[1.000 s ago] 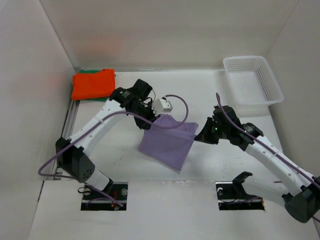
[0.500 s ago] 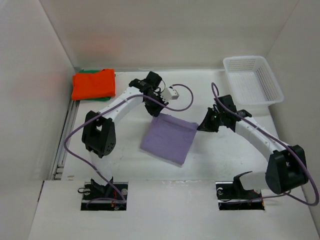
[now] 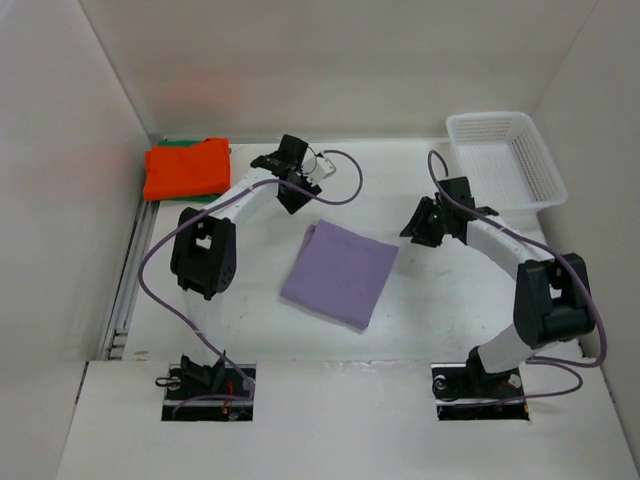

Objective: Fold and stack the t-shirts
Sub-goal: Fold the long partially folded tshirt into a neat square

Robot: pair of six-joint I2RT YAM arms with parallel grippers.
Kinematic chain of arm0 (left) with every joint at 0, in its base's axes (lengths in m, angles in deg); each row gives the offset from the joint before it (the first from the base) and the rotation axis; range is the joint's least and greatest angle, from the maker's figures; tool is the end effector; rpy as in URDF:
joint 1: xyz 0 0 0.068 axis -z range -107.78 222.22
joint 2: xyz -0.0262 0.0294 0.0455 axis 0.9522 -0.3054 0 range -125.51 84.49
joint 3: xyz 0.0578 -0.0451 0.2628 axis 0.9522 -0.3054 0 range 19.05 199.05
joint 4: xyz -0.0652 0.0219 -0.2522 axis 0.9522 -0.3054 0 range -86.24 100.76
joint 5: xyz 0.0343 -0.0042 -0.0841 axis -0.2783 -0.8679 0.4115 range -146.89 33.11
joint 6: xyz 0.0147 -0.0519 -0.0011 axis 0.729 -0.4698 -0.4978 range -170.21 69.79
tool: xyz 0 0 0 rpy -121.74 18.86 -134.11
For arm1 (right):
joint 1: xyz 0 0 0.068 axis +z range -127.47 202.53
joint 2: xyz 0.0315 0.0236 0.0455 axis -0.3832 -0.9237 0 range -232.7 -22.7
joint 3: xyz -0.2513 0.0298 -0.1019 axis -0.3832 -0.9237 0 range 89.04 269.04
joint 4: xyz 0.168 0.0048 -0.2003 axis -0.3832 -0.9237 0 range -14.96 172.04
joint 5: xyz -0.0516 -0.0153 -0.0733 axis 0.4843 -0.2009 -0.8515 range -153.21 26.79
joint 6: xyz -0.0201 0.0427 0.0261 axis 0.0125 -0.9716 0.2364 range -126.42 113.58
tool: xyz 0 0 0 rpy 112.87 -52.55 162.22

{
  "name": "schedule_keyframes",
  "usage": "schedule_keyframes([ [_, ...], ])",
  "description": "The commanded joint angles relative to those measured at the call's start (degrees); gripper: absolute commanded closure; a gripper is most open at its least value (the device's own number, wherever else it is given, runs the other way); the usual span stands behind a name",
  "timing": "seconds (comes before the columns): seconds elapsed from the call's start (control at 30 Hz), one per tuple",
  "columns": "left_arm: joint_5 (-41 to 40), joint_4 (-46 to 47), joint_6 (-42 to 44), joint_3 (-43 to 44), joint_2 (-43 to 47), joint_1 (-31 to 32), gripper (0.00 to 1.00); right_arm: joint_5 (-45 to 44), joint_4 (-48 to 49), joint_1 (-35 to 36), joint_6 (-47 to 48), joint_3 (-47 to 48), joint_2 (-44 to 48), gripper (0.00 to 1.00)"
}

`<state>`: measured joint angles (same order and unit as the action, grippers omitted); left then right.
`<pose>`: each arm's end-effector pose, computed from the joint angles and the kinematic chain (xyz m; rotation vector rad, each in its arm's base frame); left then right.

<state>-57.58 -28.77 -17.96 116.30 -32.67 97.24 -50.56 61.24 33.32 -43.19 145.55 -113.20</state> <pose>0.4053 -0.1887 0.2269 1.2467 2.2923 0.0605 0.3146 0.0679 0.2015 0.4959 2.5565 0.5971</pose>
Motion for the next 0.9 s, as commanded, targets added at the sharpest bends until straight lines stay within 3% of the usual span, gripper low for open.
schedule_keyframes([
  [0.0,-4.68,7.35,0.36,-1.69,8.50,-0.45,0.46,-2.18,5.24,1.99,2.23,1.51,7.76,0.55],
  [0.17,1.20,8.59,-4.11,-12.69,18.89,3.67,0.43,-8.77,3.14,9.98,-1.88,-5.43,15.96,0.77],
  [0.33,10.43,7.89,-12.46,-18.14,20.05,5.96,0.43,-8.16,3.66,14.91,-5.94,-8.96,11.24,0.91],
  [0.63,18.70,5.61,-22.57,-20.96,19.87,0.96,0.39,-9.22,7.52,14.57,-2.34,0.43,-3.98,0.93],
  [0.67,19.40,5.17,-23.28,-21.22,19.96,0.61,0.36,-8.87,7.44,14.74,-1.73,1.57,-4.33,0.92],
  [0.73,21.33,4.11,-24.42,-22.19,19.52,-0.36,0.13,-8.69,6.91,14.83,-0.50,3.07,-4.07,0.89],
  [0.87,25.64,3.58,-27.76,-24.65,16.89,-2.47,0.13,-9.83,5.51,16.32,-0.40,1.59,1.01,0.81],
])
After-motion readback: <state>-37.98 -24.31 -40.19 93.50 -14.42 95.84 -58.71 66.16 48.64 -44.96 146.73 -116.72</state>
